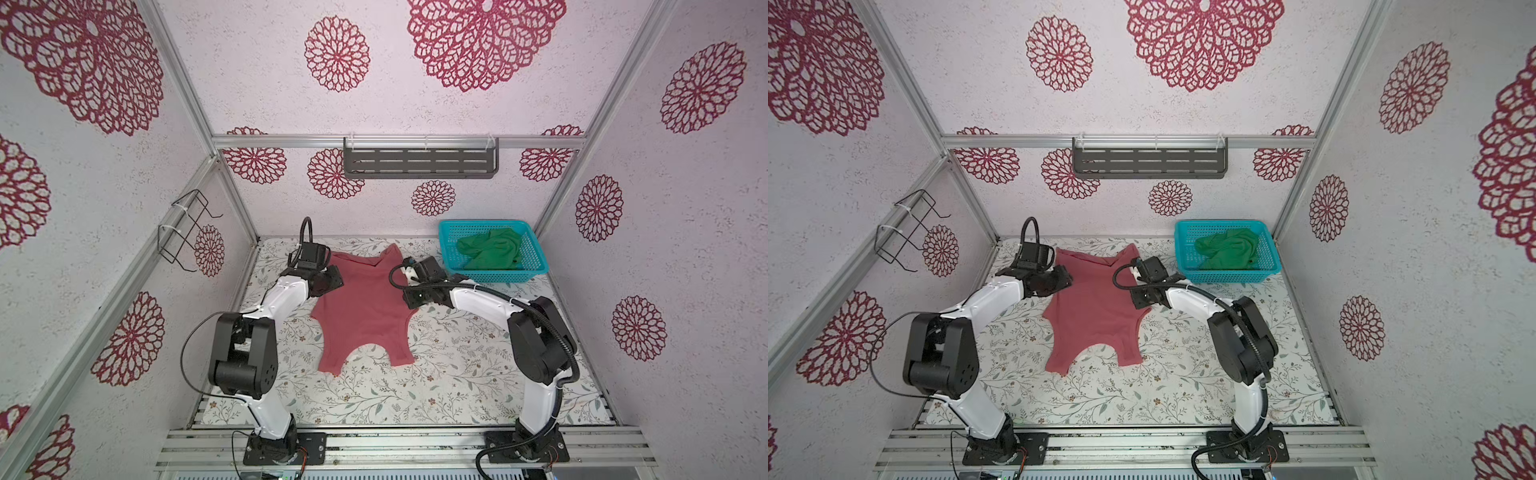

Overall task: Fold and stack the tank tops
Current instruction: 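Release the tank top and reposition both grippers over its edges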

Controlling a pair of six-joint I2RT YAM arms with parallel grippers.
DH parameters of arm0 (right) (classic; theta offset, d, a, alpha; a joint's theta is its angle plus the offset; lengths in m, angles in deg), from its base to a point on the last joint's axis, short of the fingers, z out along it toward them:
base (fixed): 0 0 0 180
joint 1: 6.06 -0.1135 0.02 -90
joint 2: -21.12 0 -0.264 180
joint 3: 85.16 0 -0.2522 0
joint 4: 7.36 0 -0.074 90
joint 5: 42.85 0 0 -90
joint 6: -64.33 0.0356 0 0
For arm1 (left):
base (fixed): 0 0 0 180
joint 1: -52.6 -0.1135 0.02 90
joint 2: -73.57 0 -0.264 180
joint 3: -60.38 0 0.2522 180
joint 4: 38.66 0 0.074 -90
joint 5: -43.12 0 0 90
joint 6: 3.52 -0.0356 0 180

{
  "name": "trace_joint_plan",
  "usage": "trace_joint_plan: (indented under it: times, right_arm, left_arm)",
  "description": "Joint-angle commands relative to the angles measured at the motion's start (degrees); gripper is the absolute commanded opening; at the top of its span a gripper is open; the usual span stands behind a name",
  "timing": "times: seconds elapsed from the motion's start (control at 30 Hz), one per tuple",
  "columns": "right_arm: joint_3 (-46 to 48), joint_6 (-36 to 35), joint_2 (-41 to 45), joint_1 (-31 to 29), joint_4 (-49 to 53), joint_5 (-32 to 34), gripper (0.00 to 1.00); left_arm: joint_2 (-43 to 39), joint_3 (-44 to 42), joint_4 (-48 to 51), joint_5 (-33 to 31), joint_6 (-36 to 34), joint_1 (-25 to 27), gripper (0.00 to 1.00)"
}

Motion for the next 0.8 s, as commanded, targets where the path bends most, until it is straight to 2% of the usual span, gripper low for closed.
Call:
trace_joint_plan:
  times: [0.0,0.27,0.37,0.6,0.77]
  right_arm:
    - [1.5,2.5,-1.5,0.5,-5.4,0.0,0.24]
    - [7.9,5.0,-2.3,-0.3,-7.8,1.3,0.18]
    - [12.2,6.8,-0.2,-2.2,-7.7,2.6,0.14]
    - [26.1,21.9,8.8,-10.4,-14.4,-0.5,0.10]
    - [27.8,28.9,14.2,-18.6,-16.8,-2.3,0.12]
  left_arm:
    - [4.5,3.1,-3.2,0.0,1.2,-0.4,0.52]
    - [17.7,14.4,-0.6,0.3,-0.3,-0.5,0.51]
    - [23.9,21.7,3.7,2.5,-1.6,-0.5,0.53]
    - [35.6,37.9,11.1,5.8,-4.2,2.4,0.54]
    - [45.1,53.6,20.5,12.5,-8.5,6.8,0.55]
